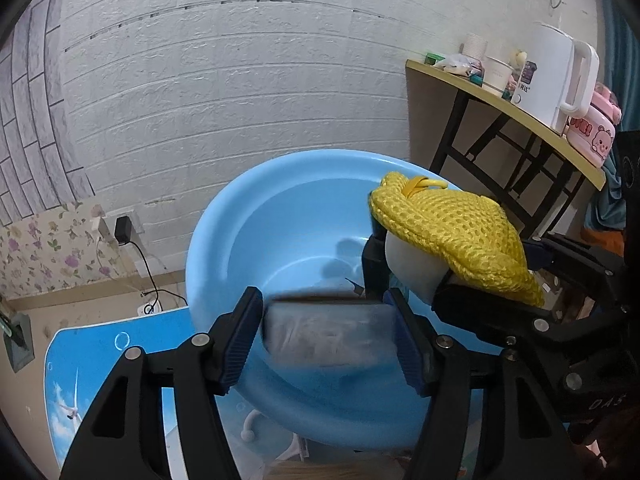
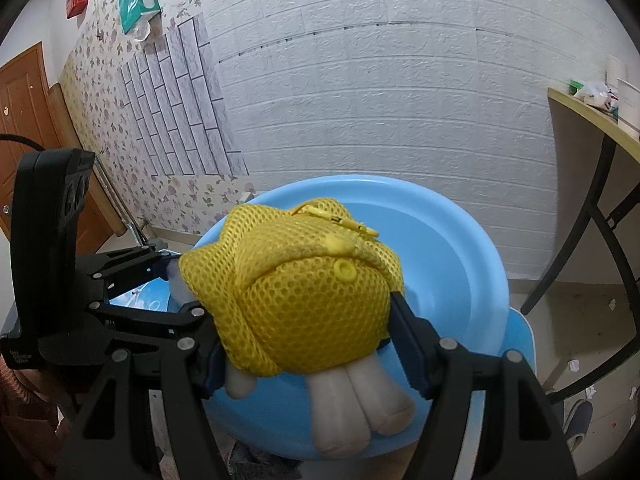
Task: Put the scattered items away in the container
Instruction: 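Carry the hair tie box and plush toy into the blue basin, then open both grippers to release the box and toy into the basin, then move both grippers back toward the remaining items on the table, then grasp the frosted plastic lid with the left gripper while the right grasps the tan plush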
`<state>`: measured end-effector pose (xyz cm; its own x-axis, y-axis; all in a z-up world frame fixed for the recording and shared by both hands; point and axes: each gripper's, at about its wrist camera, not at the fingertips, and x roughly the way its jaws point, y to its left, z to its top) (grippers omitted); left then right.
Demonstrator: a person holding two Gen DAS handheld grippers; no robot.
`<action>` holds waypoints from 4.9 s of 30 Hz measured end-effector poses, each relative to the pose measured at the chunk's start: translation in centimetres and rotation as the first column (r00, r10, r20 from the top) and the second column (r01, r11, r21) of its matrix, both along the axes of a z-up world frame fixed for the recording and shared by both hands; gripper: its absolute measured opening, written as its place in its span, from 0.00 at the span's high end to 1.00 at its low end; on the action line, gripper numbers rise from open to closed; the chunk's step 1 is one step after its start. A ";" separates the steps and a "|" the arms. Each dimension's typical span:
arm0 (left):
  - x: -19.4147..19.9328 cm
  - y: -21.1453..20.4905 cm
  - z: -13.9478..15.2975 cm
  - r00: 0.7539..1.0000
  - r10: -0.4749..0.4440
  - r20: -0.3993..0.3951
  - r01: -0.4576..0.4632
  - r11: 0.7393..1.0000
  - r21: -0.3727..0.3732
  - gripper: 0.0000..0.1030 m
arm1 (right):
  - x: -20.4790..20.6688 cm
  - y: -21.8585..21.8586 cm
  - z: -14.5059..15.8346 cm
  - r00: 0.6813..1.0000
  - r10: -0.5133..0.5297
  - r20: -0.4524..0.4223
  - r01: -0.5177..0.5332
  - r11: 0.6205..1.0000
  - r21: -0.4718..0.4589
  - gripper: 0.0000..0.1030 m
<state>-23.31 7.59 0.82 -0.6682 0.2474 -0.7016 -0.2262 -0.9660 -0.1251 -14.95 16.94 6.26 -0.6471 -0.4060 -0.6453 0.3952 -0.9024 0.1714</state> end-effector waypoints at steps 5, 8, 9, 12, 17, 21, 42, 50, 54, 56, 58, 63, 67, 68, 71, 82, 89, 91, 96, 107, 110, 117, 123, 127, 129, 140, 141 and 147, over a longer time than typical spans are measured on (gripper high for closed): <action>0.2 -0.4 0.2 1.000 0.014 -0.003 -0.014 1.000 0.010 0.36 | -0.3 0.1 -0.4 1.000 -0.007 0.025 0.008 1.000 -0.012 0.34; 0.3 -0.8 0.3 1.000 0.022 -0.005 -0.022 1.000 0.011 0.36 | -0.4 -0.1 -0.6 1.000 -0.009 0.030 0.009 1.000 -0.008 0.33; 0.4 -1.0 0.3 1.000 0.023 -0.008 -0.023 1.000 0.012 0.36 | -0.4 -0.2 -0.7 0.999 -0.009 0.033 0.009 1.000 -0.009 0.33; 0.7 -1.3 0.5 0.999 0.030 -0.015 -0.030 0.999 0.012 0.36 | -0.5 -0.2 -0.8 0.999 -0.013 0.043 0.013 1.000 -0.009 0.32; 1.2 -1.9 1.0 0.999 0.046 -0.018 -0.046 0.999 0.014 0.35 | -0.6 -0.6 -1.0 0.997 -0.025 0.066 0.024 1.000 0.019 0.27; 2.0 -2.1 1.2 0.998 0.050 -0.024 -0.050 0.999 0.008 0.33 | -0.3 -0.7 -0.7 0.998 -0.035 0.058 0.034 0.999 0.025 0.27; 9.7 -6.0 0.7 0.986 0.167 0.023 -0.168 0.983 0.073 0.25 | 7.4 1.8 0.9 0.995 -0.092 0.034 0.090 0.995 0.038 0.27; 12.6 -7.7 -1.2 0.975 0.221 0.033 -0.223 0.974 0.039 0.25 | 9.4 2.5 -0.1 0.992 -0.116 0.054 0.113 0.992 0.046 0.27; 13.6 -8.8 -2.4 0.966 0.254 0.054 -0.255 0.967 0.024 0.24 | 10.1 3.0 -0.7 0.990 -0.127 0.069 0.124 0.991 0.046 0.27; 13.9 -9.5 -3.0 0.957 0.282 0.066 -0.284 0.958 0.026 0.24 | 10.4 3.2 -0.9 0.989 -0.131 0.071 0.128 0.991 0.050 0.27; 14.3 -10.0 -3.5 0.952 0.298 0.077 -0.300 0.953 0.028 0.24 | 10.7 3.3 -1.1 0.988 -0.136 0.075 0.132 0.990 0.052 0.27; 14.8 -10.7 -4.3 0.944 0.319 0.083 -0.321 0.947 0.005 0.24 | 11.0 3.7 -1.2 0.987 -0.140 0.072 0.137 0.989 0.053 0.27; 15.2 -11.3 -4.8 0.939 0.333 0.083 -0.334 0.943 -0.006 0.24 | 11.1 4.0 -1.4 0.986 -0.149 0.079 0.145 0.988 0.051 0.27; 15.3 -11.6 -4.9 0.938 0.337 0.084 -0.338 0.941 -0.007 0.24 | 11.2 4.1 -1.4 0.985 -0.151 0.081 0.148 0.988 0.052 0.27; 15.5 -12.3 -5.5 0.930 0.356 0.093 -0.357 0.934 -0.009 0.24 | 11.3 4.4 -1.9 0.982 -0.161 0.095 0.157 0.986 0.055 0.27; 15.2 -14.7 -7.1 0.910 0.401 0.106 -0.399 0.916 -0.048 0.24 | 11.1 5.1 -3.1 0.973 -0.193 0.128 0.186 0.981 0.063 0.27; 14.3 -14.7 -7.1 0.931 0.345 0.120 -0.344 0.939 -0.029 0.24 | 10.1 5.1 -3.7 0.966 -0.209 0.149 0.200 0.977 0.074 0.27; 14.1 -14.5 -7.0 0.940 0.320 0.117 -0.319 0.947 -0.023 0.24 | 9.8 5.1 -3.8 0.965 -0.212 0.151 0.203 0.976 0.077 0.27; 13.1 -14.1 -6.8 0.957 0.269 0.112 -0.267 0.963 -0.034 0.24 | 8.8 4.6 -4.2 0.962 -0.220 0.162 0.207 0.974 0.093 0.27; 10.4 -12.5 -7.2 0.982 0.143 0.122 -0.135 0.989 -0.067 0.21 | 7.0 4.8 -5.9 0.945 -0.251 0.210 0.232 0.966 0.109 0.27; 9.8 -12.3 -7.4 0.984 0.121 0.130 -0.111 0.991 -0.080 0.18 | 6.7 4.7 -6.1 0.944 -0.245 0.221 0.227 0.968 0.104 0.29; 8.7 -11.6 -8.0 0.989 0.068 0.133 -0.053 0.992 -0.114 0.14 | 6.2 4.2 -6.4 0.943 -0.239 0.233 0.217 0.969 0.116 0.31; 8.1 -10.8 -8.6 0.991 0.043 0.127 -0.021 0.986 -0.164 0.13 | 5.9 4.4 -6.8 0.939 -0.249 0.237 0.224 0.966 0.130 0.31; 7.9 -10.6 -8.8 0.992 0.036 0.117 -0.015 0.984 -0.177 0.12 | 5.7 4.6 -7.1 0.934 -0.263 0.243 0.235 0.962 0.140 0.31; 7.9 -10.7 -8.7 0.992 0.038 0.117 -0.017 0.984 -0.175 0.12 | 5.7 4.7 -7.2 0.933 -0.267 0.242 0.239 0.961 0.141 0.31; 9.8 -10.9 -7.9 0.992 0.078 0.101 -0.061 0.984 -0.165 0.32 | 6.7 5.0 -6.4 0.943 -0.259 0.211 0.237 0.964 0.123 0.59; 10.1 -11.1 -7.8 0.992 0.083 0.100 -0.067 0.985 -0.157 0.32 | 6.9 5.0 -6.3 0.944 -0.256 0.209 0.234 0.965 0.122 0.59; 12.4 -11.0 -7.3 0.990 0.111 0.089 -0.095 0.981 -0.167 0.36 | 8.6 4.7 -5.6 0.954 -0.234 0.185 0.218 0.971 0.102 0.59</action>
<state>-10.87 -3.39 -6.50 -0.6106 0.0590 -0.7897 -0.1193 -0.9927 0.0180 -6.35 21.62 0.69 -0.5747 -0.2057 -0.7921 0.1456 -0.9781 0.1484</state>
